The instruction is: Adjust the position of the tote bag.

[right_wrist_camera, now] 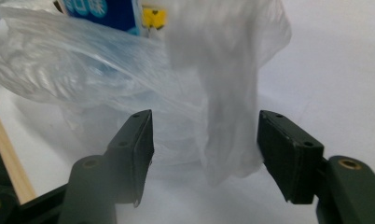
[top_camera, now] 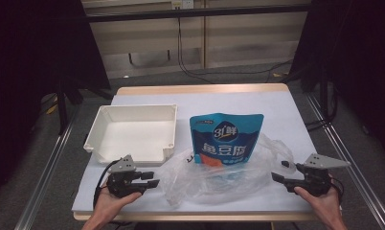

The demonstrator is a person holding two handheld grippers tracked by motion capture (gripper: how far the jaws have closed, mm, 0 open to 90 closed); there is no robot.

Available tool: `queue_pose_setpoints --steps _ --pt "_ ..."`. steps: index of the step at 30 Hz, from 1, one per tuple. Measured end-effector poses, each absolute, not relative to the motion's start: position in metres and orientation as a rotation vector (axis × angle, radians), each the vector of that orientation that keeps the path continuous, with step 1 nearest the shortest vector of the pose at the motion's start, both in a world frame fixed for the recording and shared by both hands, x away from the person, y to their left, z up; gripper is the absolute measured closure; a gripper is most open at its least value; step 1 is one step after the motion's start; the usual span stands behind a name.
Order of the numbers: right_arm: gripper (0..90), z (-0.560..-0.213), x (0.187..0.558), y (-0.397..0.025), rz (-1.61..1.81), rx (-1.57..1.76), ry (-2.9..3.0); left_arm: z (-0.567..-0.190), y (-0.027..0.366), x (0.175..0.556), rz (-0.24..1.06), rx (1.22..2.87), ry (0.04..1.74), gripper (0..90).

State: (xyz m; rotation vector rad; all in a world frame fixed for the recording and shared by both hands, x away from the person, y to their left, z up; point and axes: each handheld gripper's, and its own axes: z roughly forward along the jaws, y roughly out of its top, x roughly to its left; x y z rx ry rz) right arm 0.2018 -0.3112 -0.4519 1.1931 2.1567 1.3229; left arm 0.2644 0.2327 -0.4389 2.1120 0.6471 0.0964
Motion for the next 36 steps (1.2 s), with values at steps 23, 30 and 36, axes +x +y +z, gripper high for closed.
queue_pose_setpoints --steps 23,30,36 --pt "66.0 -0.372 0.189 -0.309 1.461 0.971 2.059 -0.395 0.191 0.257 0.123 2.041 0.477 74.4" --pt "76.1 -0.367 0.206 -0.286 1.435 0.905 2.156 -0.391 0.168 0.271 0.107 2.054 0.441 77.9" --pt "87.5 -0.38 0.234 -0.268 1.371 0.904 2.29 -0.398 0.134 0.286 0.09 2.129 0.409 90.0"
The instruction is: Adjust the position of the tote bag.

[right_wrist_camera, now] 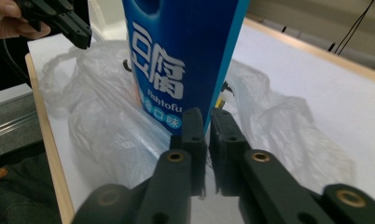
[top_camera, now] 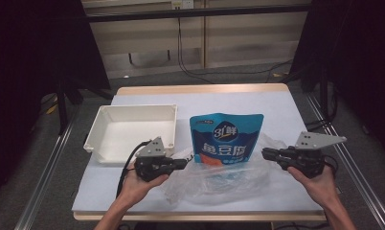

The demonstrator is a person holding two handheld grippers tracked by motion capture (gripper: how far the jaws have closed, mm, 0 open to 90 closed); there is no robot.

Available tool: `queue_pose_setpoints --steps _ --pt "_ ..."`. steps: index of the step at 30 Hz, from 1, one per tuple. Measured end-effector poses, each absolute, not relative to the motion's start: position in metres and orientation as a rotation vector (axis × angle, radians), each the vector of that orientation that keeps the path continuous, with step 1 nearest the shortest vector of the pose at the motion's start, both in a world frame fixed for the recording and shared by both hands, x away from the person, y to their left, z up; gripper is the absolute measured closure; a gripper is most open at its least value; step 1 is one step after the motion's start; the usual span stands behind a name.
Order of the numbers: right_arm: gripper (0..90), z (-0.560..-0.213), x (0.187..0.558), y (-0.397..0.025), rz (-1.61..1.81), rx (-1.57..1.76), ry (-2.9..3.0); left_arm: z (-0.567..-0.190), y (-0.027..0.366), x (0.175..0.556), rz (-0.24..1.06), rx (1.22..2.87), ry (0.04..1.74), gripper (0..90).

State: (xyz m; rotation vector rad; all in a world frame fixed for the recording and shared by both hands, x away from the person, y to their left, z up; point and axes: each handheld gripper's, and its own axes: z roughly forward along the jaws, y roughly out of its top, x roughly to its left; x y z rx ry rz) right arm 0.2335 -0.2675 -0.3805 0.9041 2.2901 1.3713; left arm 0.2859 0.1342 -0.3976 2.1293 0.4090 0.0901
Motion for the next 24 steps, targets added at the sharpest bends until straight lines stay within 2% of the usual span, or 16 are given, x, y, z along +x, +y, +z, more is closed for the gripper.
queue_pose_setpoints --steps 8,13,24 --pt "90.0 -0.397 0.258 -0.271 1.312 0.987 2.323 -0.415 0.123 0.314 0.09 2.144 0.501 90.0" --pt "90.0 -0.413 0.272 -0.274 1.313 1.05 2.366 -0.427 0.113 0.318 0.125 2.231 0.541 90.0" --pt "90.0 -0.448 0.283 -0.261 1.223 1.075 2.462 -0.453 0.106 0.313 0.072 2.391 0.455 90.0"
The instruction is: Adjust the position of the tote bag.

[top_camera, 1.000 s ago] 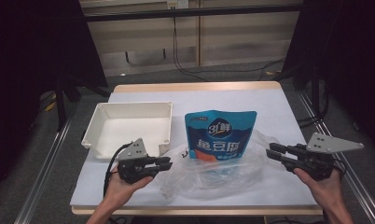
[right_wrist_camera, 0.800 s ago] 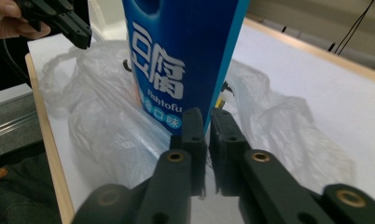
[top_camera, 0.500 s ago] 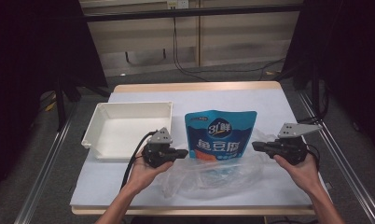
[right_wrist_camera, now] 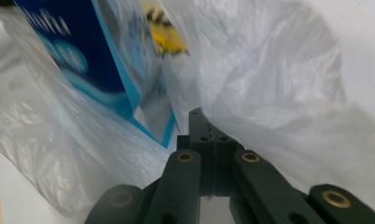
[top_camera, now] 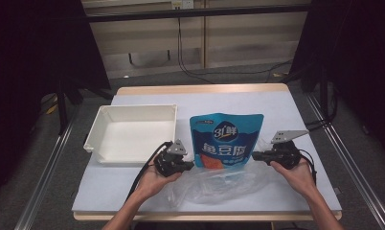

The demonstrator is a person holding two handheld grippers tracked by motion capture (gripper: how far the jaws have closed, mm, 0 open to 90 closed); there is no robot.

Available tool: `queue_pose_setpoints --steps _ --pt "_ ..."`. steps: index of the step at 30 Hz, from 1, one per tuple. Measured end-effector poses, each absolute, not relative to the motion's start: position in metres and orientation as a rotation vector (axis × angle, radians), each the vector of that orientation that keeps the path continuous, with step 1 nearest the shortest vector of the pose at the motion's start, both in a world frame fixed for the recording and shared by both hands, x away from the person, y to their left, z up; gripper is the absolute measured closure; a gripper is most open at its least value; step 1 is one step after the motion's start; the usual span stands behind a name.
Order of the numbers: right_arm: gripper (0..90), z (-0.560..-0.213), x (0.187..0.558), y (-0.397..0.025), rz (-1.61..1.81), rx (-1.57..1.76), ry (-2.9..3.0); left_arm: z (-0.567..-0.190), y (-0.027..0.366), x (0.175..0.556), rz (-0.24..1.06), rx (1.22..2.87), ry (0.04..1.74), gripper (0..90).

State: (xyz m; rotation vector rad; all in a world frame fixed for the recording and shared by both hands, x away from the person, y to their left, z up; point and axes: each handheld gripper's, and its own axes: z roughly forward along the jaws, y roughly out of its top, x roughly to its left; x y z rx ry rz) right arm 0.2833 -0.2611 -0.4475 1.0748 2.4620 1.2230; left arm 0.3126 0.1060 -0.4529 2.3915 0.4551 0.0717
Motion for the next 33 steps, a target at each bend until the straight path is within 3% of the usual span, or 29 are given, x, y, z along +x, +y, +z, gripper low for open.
queue_pose_setpoints --steps 11,18,33 --pt "90.0 -0.468 0.283 -0.252 1.115 1.058 2.549 -0.462 0.097 0.297 0.067 2.475 0.395 88.1" --pt "90.0 -0.477 0.283 -0.247 1.058 1.05 2.571 -0.467 0.101 0.298 0.096 2.45 0.487 88.6" --pt "90.0 -0.471 0.276 -0.256 0.85 1.016 2.537 -0.463 0.12 0.296 0.182 2.509 0.501 90.0"
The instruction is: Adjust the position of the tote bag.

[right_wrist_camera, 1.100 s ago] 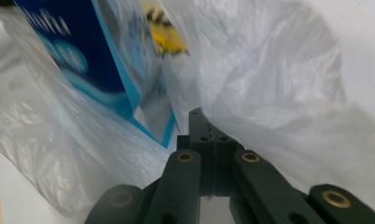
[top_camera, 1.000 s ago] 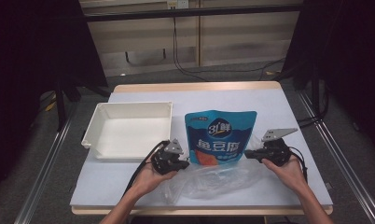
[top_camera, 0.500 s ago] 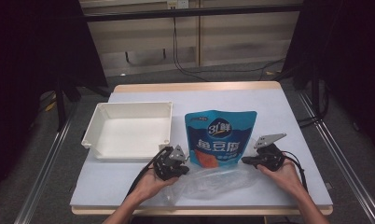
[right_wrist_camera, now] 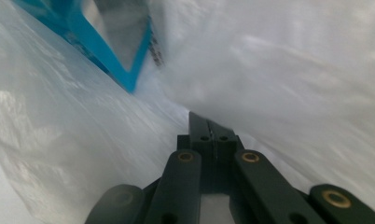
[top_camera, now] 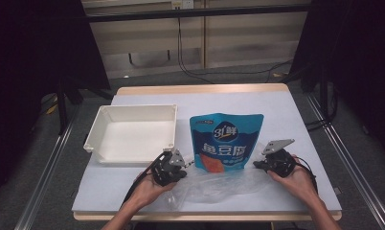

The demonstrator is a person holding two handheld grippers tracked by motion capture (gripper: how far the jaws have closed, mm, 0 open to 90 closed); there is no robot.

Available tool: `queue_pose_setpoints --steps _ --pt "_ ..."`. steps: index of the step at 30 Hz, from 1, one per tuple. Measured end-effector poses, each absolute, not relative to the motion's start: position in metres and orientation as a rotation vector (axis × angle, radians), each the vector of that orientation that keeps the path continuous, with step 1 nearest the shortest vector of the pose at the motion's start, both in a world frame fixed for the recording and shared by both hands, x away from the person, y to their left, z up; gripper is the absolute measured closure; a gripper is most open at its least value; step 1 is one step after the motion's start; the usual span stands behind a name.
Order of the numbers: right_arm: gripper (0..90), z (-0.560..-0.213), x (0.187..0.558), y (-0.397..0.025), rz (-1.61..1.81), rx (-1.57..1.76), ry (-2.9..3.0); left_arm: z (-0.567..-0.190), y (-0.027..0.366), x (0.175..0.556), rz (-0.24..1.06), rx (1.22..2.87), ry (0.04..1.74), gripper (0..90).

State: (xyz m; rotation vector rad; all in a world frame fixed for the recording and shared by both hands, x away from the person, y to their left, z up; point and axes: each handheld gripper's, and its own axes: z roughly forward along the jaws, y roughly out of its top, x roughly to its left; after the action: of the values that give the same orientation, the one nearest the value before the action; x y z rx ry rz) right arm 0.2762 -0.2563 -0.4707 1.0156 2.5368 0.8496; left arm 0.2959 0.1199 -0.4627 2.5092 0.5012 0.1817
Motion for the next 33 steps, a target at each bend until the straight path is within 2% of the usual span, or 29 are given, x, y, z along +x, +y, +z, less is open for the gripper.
queue_pose_setpoints --steps 8,13,17,22,30,33 --pt "90.0 -0.471 0.272 -0.286 0.818 1.094 2.475 -0.461 0.133 0.293 0.247 2.549 0.499 90.0" --pt "90.0 -0.47 0.27 -0.289 0.784 1.102 2.472 -0.462 0.146 0.293 0.204 2.514 0.529 90.0" --pt "90.0 -0.469 0.27 -0.291 0.777 1.105 2.474 -0.461 0.146 0.291 0.249 2.55 0.502 90.0" --pt "90.0 -0.47 0.267 -0.295 0.781 1.061 2.481 -0.461 0.15 0.294 0.197 2.518 0.532 90.0" --pt "90.0 -0.469 0.267 -0.294 0.743 1.054 2.483 -0.46 0.153 0.295 0.24 2.555 0.522 90.0" --pt "90.0 -0.469 0.267 -0.294 0.745 1.035 2.475 -0.461 0.159 0.296 0.215 2.539 0.546 90.0"
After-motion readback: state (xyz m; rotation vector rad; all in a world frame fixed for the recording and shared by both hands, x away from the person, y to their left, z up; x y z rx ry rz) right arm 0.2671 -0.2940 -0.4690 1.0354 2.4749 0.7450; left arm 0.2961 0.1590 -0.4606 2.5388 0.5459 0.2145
